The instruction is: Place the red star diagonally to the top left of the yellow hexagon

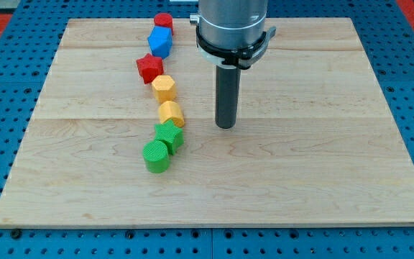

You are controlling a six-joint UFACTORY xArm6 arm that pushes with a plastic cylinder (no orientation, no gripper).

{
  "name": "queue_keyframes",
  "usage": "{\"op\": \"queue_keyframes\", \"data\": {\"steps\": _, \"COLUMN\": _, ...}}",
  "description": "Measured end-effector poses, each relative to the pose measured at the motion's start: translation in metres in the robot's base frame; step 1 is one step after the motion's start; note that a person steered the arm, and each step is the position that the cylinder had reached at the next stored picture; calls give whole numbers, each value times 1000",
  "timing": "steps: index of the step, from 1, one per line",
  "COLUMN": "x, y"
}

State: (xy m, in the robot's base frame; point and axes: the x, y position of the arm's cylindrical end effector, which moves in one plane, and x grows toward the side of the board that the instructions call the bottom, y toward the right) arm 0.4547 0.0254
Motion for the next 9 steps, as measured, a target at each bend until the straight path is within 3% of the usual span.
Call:
{"op": "queue_keyframes", "data": {"steps": 8, "x": 0, "y": 21}}
{"op": "queue_keyframes", "data": {"steps": 9, "x": -27, "y": 14}}
